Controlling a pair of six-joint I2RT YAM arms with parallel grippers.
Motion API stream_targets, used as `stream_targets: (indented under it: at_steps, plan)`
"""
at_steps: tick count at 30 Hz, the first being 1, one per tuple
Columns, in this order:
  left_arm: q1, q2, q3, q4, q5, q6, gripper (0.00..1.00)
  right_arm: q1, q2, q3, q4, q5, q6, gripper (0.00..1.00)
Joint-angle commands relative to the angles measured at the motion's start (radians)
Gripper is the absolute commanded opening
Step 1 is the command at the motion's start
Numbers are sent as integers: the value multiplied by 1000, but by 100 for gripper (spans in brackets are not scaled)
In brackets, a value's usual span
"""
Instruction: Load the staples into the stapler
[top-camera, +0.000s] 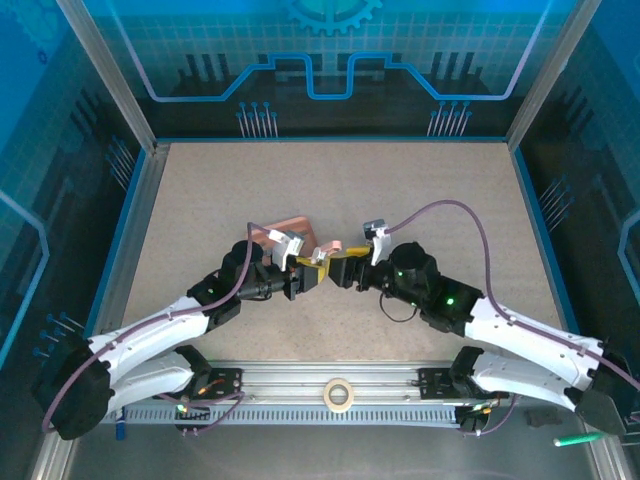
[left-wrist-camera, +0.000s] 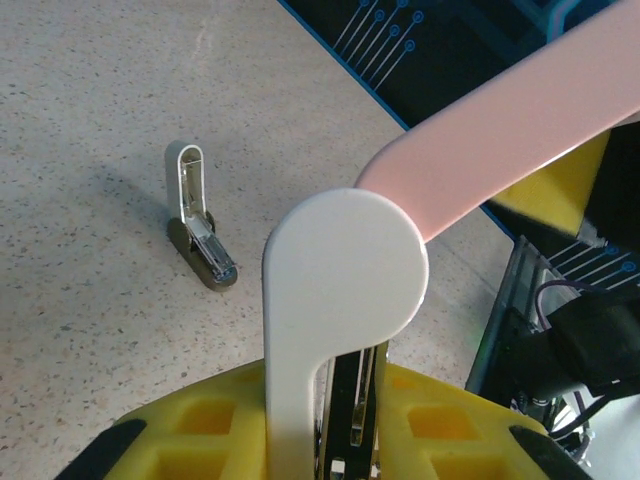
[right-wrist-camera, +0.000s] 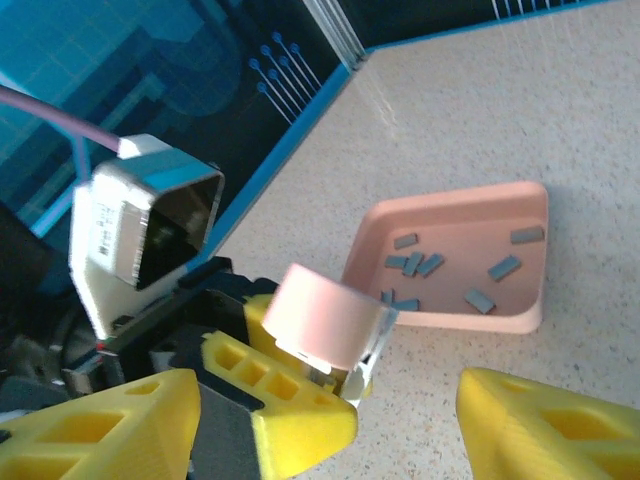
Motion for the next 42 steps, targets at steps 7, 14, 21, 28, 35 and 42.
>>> stream_targets:
  at_steps: [7,14,21,28,35,42]
  plan:
    - [-7,-38,-12,-22,-27,-4,21,33,105,58,123,121,115,62]
    - [-8,-52,-20,-34,-37,2,22,46,151,56,168,143,148,56]
    - [-8,-58,-24,-40,-35,8,22,52,166,52,165,185,175,42]
    - [-10,-57,-27,-54,-48,15,25,55,161,46,115,227,165,25]
    - [-11,-54,-30,-60,-96,-15,60,33,142,51,29,227,85,16]
    - [-11,-38,-5,-154,-218,-39,82,-116,102,95,-255,210,-102,16]
